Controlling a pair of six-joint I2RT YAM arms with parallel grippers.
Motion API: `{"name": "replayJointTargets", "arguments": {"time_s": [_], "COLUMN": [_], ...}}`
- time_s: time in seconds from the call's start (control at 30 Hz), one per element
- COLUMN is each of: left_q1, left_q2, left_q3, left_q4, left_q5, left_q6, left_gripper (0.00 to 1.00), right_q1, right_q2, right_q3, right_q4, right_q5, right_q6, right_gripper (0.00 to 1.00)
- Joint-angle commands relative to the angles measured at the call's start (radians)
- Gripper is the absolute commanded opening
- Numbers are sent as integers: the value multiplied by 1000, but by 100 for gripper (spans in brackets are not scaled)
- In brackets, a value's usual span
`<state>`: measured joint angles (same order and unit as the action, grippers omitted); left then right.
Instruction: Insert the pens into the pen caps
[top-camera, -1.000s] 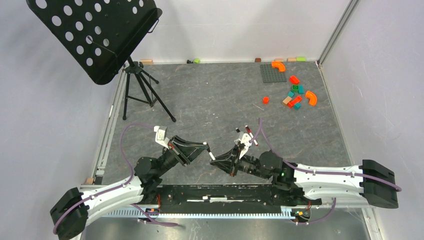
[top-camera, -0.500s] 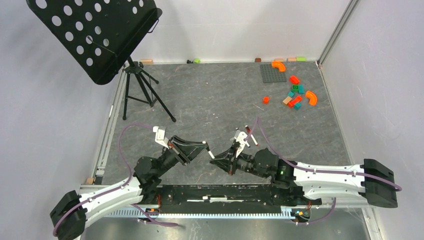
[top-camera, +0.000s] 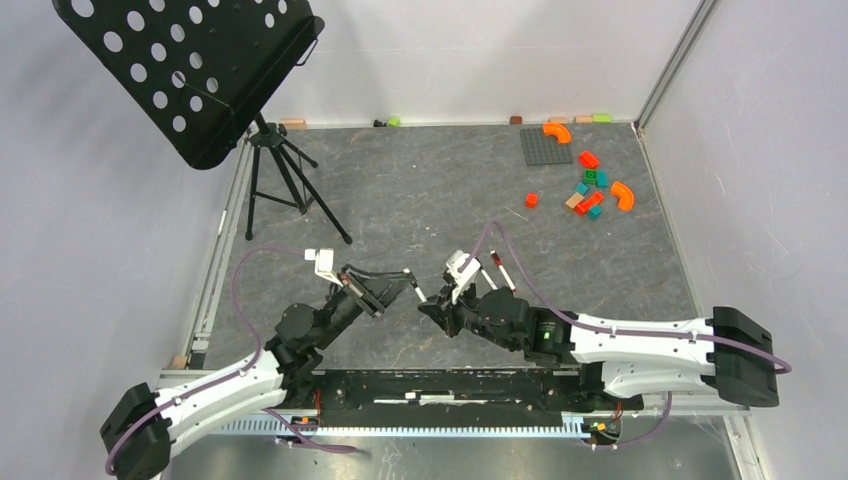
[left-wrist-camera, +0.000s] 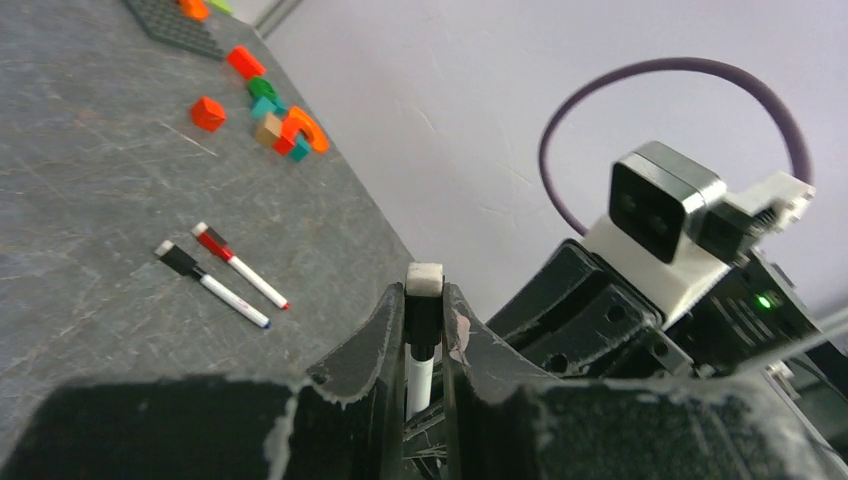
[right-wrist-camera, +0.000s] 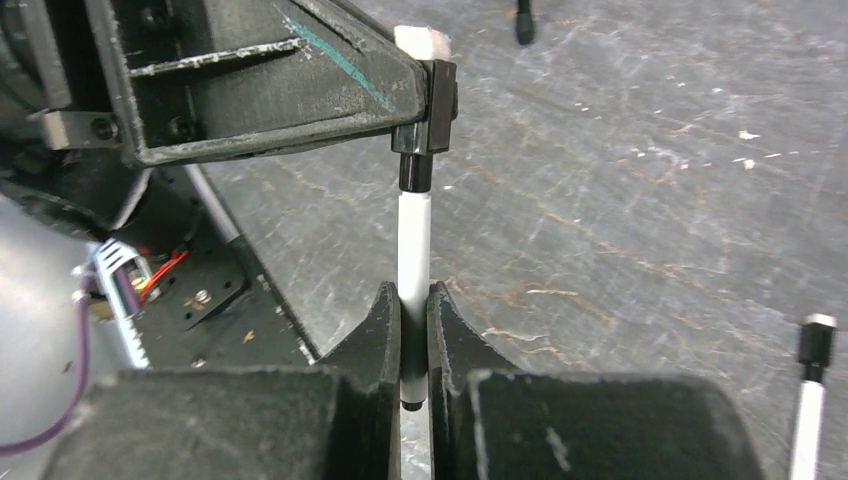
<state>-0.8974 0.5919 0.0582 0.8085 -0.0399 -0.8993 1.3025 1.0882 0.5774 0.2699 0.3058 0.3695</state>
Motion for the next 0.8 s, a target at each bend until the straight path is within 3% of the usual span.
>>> {"name": "replayJointTargets", "arguments": {"time_s": [0.0,0.3,0.47,0.77], "left_q1": [-24,-84,-113,-187], "left_q2": [25,64,86,188], "left_q3": [82,227,276,370], "left_q4": [-204,-477,-555,-599], "left_q5": [43,-87,-143,-105], "left_q6": [-56,-100,-131,-118], "left_gripper": [2,2,2,2], "right_q1": [0,-1,0,-2], "right_q2": [36,132,176,174], "right_q3": [124,247,310,344], "right_q4": [54,-2,-39,-61], "right_q5": [125,192,211,148], "right_q6": [-58,-148,-203,-289], "right_gripper": [0,0,0,0]}}
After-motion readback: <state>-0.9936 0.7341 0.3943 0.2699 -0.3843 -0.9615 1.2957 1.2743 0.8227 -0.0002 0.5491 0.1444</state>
